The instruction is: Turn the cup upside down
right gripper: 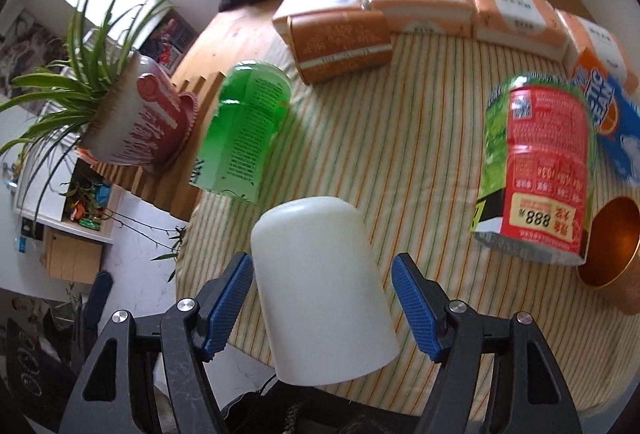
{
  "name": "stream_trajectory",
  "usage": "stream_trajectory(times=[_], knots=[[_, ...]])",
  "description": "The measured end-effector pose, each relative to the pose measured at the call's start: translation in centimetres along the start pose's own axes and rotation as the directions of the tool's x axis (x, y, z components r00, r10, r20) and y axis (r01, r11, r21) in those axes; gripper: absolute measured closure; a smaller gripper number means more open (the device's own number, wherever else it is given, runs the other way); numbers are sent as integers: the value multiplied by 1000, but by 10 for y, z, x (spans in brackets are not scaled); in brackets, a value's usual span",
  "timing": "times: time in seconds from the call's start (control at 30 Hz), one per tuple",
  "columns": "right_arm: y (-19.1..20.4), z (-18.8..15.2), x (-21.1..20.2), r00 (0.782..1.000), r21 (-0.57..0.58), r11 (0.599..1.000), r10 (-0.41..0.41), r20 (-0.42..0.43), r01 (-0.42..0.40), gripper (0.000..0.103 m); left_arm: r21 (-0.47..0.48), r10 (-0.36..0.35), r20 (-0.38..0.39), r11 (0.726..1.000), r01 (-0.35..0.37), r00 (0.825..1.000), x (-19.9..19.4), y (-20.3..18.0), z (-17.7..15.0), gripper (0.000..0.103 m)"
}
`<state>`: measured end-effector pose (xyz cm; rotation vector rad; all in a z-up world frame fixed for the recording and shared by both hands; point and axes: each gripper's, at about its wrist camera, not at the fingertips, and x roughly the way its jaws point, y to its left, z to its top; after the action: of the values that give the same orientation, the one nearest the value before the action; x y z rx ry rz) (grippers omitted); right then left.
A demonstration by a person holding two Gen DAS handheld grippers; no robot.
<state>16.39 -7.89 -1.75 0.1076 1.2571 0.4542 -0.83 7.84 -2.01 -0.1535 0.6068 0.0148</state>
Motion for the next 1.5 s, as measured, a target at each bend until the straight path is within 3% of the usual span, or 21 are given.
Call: stream_trajectory(times=[0.07,0.2,0.43,0.53,0.6,0.87,0.97,1.17,1.5], knots=[[-2,-4,-12,999,-29,1000,5,49,-4,35,-4,-48,-56,999,48,997,10,-6,7,1],[-13,-23,-43,987,-74,997,8,162,4,35,-23,-127,-192,992,125,973,34,-23,26,1],[-45,-85,-84,937,-108,991,-43,346,85,35,-85,-129,-289,990,109,949,65,-55,50,1],[-60,-108,-95,906,-97,986,-81,416,133,35,-131,-152,-351,985,112,924,84,-65,52,1],[-67,-116,-98,896,-87,986,-92,434,144,35,-153,-159,-386,982,108,909,95,-72,52,1],[-92,-141,-101,880,-60,986,-112,461,157,35,-216,-147,-441,975,54,885,122,-72,51,1],[-93,-142,-100,871,-55,982,-134,473,181,35,-205,-129,-447,978,39,885,125,-71,52,1],[-86,-153,-99,826,-67,958,-203,525,278,35,-157,-105,-475,987,34,874,134,-83,51,5],[-95,-158,-107,811,-51,960,-202,549,274,35,-75,-73,-497,996,41,865,144,-107,52,12]])
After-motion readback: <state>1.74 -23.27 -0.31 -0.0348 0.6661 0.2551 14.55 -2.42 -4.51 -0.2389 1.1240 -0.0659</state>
